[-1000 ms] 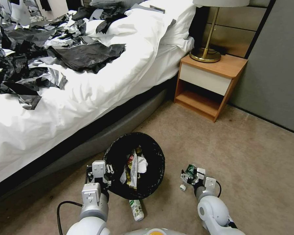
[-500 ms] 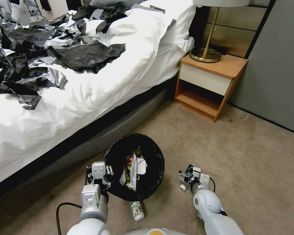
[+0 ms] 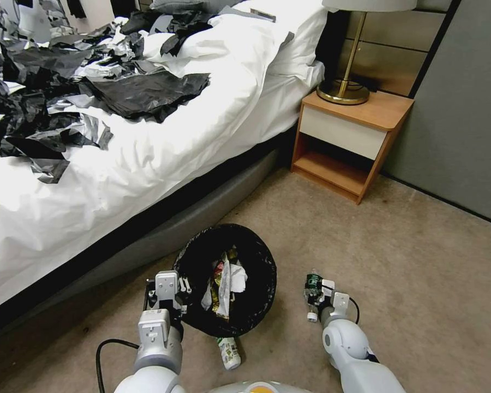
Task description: Pick up the trash bin, then pick up the garbage from the floor and place it into the trash bin.
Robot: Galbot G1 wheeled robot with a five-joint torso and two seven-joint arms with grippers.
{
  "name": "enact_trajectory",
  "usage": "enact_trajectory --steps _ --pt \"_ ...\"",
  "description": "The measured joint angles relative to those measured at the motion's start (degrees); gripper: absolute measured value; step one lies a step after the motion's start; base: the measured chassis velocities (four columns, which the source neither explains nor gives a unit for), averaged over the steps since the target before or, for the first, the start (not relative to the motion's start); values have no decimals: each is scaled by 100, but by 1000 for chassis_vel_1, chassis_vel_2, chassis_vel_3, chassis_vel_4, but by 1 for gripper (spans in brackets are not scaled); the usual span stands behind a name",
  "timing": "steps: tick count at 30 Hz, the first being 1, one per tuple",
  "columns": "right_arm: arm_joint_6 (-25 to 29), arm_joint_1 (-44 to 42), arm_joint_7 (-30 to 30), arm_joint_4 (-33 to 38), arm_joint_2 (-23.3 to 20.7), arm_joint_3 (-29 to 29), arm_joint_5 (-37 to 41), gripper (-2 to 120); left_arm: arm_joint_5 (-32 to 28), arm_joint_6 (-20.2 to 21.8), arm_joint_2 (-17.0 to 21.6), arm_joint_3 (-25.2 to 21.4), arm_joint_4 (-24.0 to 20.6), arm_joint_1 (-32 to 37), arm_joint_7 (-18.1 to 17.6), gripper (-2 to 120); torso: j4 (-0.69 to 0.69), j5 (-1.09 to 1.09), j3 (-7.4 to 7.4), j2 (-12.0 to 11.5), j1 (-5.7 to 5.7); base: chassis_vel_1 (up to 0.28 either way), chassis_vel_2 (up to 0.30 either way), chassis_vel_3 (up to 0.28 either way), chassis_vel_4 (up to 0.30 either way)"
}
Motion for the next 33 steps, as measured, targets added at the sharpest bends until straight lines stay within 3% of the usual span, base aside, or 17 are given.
enact_trajectory --steps 5,12,16,17,18,20,21,23,24,26,27,30,33 --pt "63 -21 6 3 4 21 -45 23 -9 -2 6 -9 -17 3 1 0 0 0 0 0 0 0 0 0 0" --pt "171 -130 52 236 -2 44 -49 17 -8 -2 -2 14 -17 -2 2 0 0 1 0 0 0 0 0 0 0" --pt "392 -395 158 1078 -73 94 -79 17 -8 -2 -1 14 -17 -11 3 0 -1 0 0 0 0 0 0 0 0" --pt "484 -520 203 1651 -94 99 -13 17 -9 -2 -3 16 -17 -16 3 0 -1 1 0 0 0 0 0 0 0" --pt "484 -520 203 1651 -94 99 -13 17 -9 -2 -3 16 -17 -16 3 0 -1 1 0 0 0 0 0 0 0" --pt "784 -722 106 2685 -130 45 171 17 -17 8 -16 49 0 -39 3 0 0 -2 0 0 0 0 0 0 0" --pt "784 -722 106 2685 -130 45 171 17 -17 8 -16 49 0 -39 3 0 0 -2 0 0 0 0 0 0 0" --pt "1441 -913 -462 3617 -160 -60 137 17 -16 20 -28 87 36 -60 4 0 -1 0 -1 0 0 0 0 0 0" --pt "1441 -913 -462 3617 -160 -60 137 17 -16 20 -28 87 36 -60 4 0 -1 0 -1 0 0 0 0 0 0" --pt "2154 -1089 -1411 4397 -209 -190 -194 17 -15 25 -30 92 50 -83 6 0 0 -1 -1 0 0 0 0 0 0" --pt "2154 -1089 -1411 4397 -209 -190 -194 17 -15 25 -30 92 50 -83 6 0 0 -1 -1 0 0 0 0 0 0" --pt "2828 -1470 -2691 5063 -364 -451 -900 17 -33 39 -16 76 51 -107 6 0 -1 0 -1 0 0 0 0 0 0" --pt "3068 -1726 -3220 5091 -472 -636 -1207 17 -36 41 -8 76 51 -107 6 0 -1 0 -1 0 0 0 0 0 0"
